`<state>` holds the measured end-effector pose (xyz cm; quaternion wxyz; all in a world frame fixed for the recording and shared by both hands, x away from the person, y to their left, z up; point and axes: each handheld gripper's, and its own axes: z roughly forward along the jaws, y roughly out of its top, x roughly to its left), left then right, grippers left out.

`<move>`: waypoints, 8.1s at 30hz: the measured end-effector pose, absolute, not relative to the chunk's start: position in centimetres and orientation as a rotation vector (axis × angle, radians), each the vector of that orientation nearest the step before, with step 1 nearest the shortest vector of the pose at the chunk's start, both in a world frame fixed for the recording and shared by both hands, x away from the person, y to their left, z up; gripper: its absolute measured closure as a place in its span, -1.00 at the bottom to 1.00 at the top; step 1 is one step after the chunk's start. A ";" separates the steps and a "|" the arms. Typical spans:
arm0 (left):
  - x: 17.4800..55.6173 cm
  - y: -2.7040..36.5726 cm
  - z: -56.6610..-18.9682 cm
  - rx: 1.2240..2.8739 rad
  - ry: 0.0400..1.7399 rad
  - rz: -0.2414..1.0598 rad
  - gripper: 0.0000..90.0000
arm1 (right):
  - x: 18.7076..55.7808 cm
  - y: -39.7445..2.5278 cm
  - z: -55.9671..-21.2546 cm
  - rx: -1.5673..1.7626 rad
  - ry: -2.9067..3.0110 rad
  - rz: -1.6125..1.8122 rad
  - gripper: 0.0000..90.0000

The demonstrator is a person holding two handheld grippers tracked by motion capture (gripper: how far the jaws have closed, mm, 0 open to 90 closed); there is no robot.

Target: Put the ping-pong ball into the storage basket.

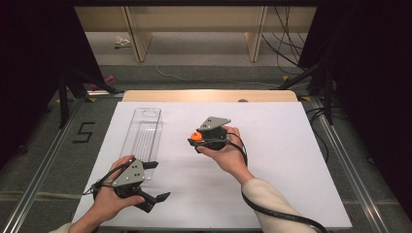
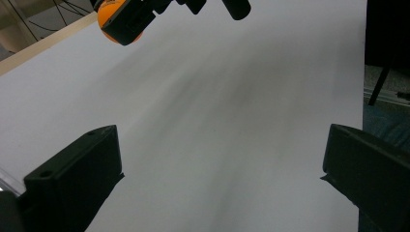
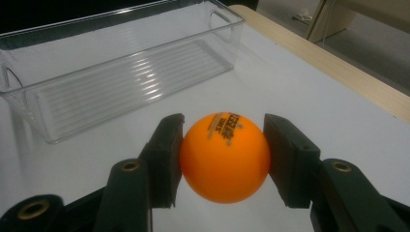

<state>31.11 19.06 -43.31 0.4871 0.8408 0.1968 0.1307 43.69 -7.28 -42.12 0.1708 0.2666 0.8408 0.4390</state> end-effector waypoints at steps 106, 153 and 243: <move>31.0 19.0 -43.3 2.049 0.471 0.318 -1.00 | 44.5 -3.3 -41.2 0.705 2.391 1.307 0.14; 31.0 19.0 -43.3 2.048 0.470 0.314 -1.00 | 45.4 -0.3 -40.4 0.663 2.422 1.310 0.14; 30.9 18.9 -43.3 2.061 0.454 0.315 -0.99 | 46.9 4.5 -39.8 0.603 2.481 1.307 0.14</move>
